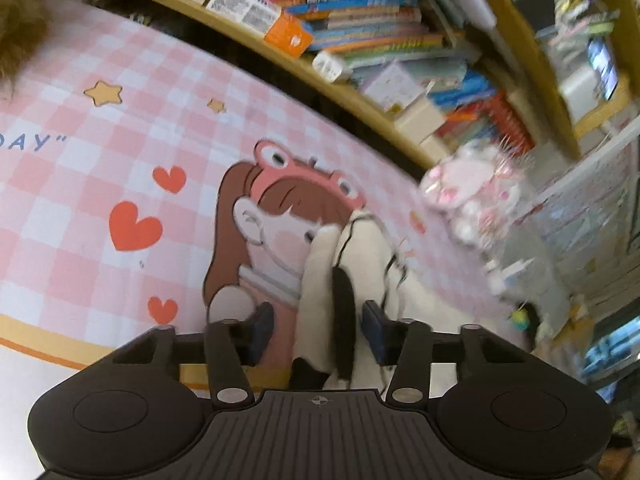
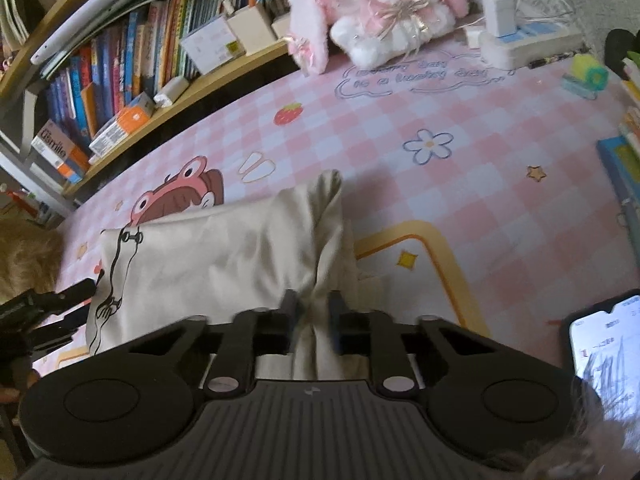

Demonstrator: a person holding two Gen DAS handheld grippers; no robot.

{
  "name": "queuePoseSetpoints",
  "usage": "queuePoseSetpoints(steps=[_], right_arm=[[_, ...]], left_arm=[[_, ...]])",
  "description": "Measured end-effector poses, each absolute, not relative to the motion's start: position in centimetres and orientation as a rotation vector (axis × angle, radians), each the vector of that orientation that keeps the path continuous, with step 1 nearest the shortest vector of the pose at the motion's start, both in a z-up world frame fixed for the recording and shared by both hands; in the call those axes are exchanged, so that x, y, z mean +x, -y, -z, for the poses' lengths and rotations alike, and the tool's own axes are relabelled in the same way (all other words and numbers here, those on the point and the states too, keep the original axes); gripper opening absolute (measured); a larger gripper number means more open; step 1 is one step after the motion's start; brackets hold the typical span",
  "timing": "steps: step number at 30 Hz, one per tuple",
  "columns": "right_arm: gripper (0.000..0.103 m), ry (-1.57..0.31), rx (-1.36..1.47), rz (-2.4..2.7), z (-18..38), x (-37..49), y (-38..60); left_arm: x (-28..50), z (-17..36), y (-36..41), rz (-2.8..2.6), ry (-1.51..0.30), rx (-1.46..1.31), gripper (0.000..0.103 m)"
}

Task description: Fold clothes

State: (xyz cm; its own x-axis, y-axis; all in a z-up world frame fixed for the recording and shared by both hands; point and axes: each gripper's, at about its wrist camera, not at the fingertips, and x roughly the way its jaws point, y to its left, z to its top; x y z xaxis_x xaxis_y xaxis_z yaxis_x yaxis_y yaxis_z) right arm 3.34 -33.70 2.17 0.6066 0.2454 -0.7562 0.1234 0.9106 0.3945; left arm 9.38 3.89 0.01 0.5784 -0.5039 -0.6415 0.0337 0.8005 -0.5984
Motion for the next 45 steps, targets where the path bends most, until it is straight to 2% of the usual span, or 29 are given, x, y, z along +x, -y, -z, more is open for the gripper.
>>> queuePoseSetpoints(steps=[4, 11, 13, 15, 19, 22, 24, 26, 28, 29, 30, 45], right_arm=[[0.007, -0.809, 0.527, -0.108, -3.5, 2.2, 34.6], [0.007, -0.893, 0.508, -0.032, -1.3, 3.5, 34.2], [0.008, -0.893, 0.48, -0.035, -1.8, 3.5, 34.0], [0.01, -0.892, 0.485, -0.031, -2.3, 3.3, 34.1], [0.022, -0.879, 0.48, -0.017, -3.0, 2.4, 34.1], [0.025, -0.881, 0.464, -0.011, -3.3, 1.6, 34.1], [0.035, -0.879, 0.457, 0.006, -3.4, 1.1, 34.1], [0.05, -0.877, 0.449, 0.024, -3.5, 0.5, 34.1], [0.058, -0.877, 0.444, 0.041, -3.6, 0.0, 34.2], [0.068, -0.882, 0.448, 0.05, -3.6, -0.3, 34.2], [0.072, -0.886, 0.453, 0.058, -3.5, -0.5, 34.3], [0.079, -0.951, 0.41, -0.031, -2.5, -1.7, 34.3]], left_arm=[[9.4, 0.3, -3.8, 0.331, -0.924, -0.566, 0.027], [9.1, -0.4, -4.2, 0.334, -0.905, -0.574, 0.029], [8.7, -1.0, -4.5, 0.323, -0.884, -0.571, 0.035], [8.2, -1.7, -4.7, 0.308, -0.864, -0.561, 0.049], [7.0, -2.4, -4.9, 0.293, -0.859, -0.54, 0.06], [6.0, -2.5, -4.5, 0.284, -0.87, -0.516, 0.065], [5.3, -2.4, -4.2, 0.272, -0.886, -0.508, 0.068], [4.7, -2.3, -3.9, 0.258, -0.901, -0.503, 0.07], [4.1, -2.3, -3.7, 0.237, -0.911, -0.493, 0.072], [3.8, -2.2, -3.6, 0.227, -0.915, -0.488, 0.072], [3.5, -2.2, -3.4, 0.219, -0.918, -0.485, 0.073], [0.7, -1.4, -1.2, 0.156, -0.951, -0.489, 0.075]])
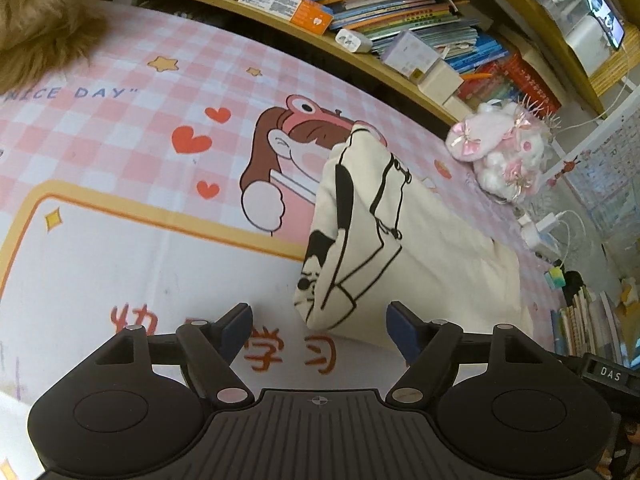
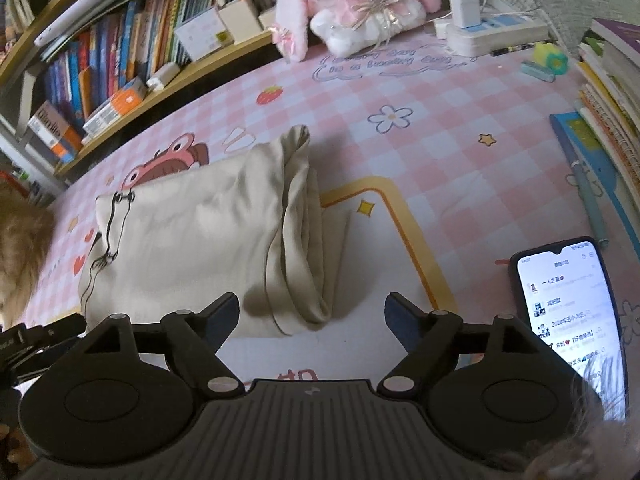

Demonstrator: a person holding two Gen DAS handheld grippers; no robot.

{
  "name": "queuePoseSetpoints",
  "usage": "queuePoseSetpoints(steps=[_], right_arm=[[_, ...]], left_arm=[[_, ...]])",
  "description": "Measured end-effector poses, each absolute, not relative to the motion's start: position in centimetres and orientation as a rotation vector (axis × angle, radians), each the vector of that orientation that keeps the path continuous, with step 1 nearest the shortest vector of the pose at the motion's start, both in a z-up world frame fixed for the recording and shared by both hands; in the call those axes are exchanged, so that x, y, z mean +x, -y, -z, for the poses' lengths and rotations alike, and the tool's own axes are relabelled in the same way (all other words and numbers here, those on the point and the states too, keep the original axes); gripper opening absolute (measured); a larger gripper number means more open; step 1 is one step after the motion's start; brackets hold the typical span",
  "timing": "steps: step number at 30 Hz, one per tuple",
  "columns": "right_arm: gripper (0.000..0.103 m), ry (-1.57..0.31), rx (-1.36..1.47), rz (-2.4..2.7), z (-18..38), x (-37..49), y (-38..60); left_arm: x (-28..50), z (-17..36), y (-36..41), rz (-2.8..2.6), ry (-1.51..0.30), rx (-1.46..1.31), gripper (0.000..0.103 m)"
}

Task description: Fold clothes

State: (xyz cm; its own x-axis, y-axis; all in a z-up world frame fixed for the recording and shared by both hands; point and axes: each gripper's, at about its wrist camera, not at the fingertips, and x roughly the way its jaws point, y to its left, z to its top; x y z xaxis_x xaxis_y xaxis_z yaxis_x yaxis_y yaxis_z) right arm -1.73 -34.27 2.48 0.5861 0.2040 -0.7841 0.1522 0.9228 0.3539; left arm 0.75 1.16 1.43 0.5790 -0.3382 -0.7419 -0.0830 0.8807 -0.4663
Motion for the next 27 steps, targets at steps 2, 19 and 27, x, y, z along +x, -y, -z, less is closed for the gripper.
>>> queuePoseSetpoints(steps=[2, 19, 27], right_arm=[[0.08, -0.962, 0.407, -0.05, -2.3, -1.8, 34.4], [0.08, -1.046, 0.849, -0.148, 0.4, 1.2, 39.2], [0.049, -1.084, 0.735, -0.196, 0.3, 3.0, 37.4]], left_arm=[[0.4, -1.4, -0.9, 0.149, -0.953, -0.493, 0.075], [2.7, -0.2, -1.8, 0.031, -0.851, -0.693, 0.074], [2.6, -0.5, 0.4, 0.07, -0.873, -0.657, 0.028]])
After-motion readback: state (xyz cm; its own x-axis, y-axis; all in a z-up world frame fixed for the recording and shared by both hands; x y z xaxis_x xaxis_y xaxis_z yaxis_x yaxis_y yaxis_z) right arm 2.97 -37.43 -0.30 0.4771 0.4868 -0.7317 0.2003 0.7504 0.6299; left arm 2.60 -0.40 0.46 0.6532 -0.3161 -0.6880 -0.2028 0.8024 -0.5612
